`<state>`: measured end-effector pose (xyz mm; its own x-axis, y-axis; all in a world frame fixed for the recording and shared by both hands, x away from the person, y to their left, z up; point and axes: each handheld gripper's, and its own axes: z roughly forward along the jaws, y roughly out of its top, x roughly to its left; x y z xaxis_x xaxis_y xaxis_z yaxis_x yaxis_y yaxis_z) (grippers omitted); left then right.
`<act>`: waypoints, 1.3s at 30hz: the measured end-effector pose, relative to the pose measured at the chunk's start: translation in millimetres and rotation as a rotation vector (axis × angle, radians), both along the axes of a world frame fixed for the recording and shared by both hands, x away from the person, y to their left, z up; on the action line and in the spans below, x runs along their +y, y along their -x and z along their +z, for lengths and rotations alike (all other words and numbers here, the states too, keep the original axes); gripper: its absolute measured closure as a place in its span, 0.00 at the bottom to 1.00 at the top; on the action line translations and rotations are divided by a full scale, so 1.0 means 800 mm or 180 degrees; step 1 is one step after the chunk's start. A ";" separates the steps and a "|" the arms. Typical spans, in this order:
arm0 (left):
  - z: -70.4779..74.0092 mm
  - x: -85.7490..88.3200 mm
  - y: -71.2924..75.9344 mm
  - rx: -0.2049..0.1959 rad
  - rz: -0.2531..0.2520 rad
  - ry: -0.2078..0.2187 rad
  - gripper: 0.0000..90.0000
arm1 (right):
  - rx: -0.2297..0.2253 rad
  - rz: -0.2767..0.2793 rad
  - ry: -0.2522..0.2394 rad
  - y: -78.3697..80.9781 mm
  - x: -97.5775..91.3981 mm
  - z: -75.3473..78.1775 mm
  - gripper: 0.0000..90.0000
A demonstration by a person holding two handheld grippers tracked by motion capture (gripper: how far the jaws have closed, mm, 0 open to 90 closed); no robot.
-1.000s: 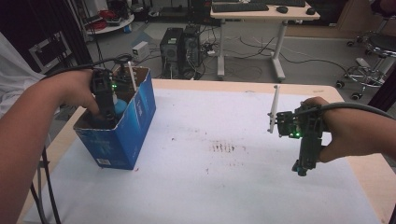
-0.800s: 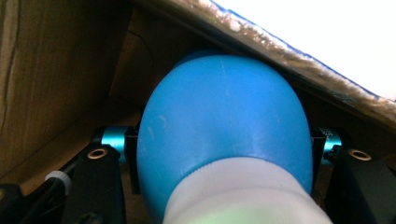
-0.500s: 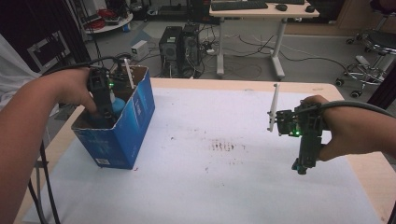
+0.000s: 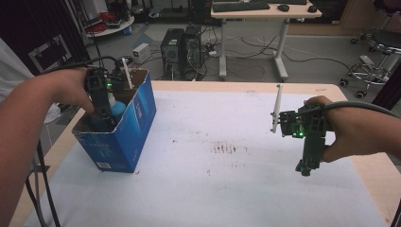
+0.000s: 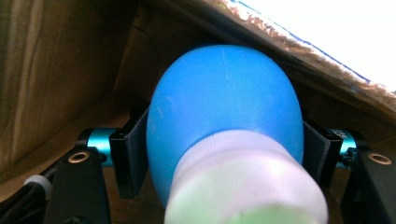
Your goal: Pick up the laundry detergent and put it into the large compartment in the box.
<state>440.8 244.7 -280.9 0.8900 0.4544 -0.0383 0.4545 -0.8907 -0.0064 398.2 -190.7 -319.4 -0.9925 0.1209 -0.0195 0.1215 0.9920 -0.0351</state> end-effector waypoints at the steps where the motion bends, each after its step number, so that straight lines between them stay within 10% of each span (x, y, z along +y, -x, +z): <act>1: 0.001 0.000 0.000 -0.0005 0.0001 -0.0012 0.35 | -0.0001 -0.0010 0.0001 0.000 0.000 0.000 0.04; 39: 0.063 0.007 0.020 -0.0082 0.0096 -0.0049 0.20 | -0.0035 -0.0003 -0.0087 0.004 -0.003 0.005 0.04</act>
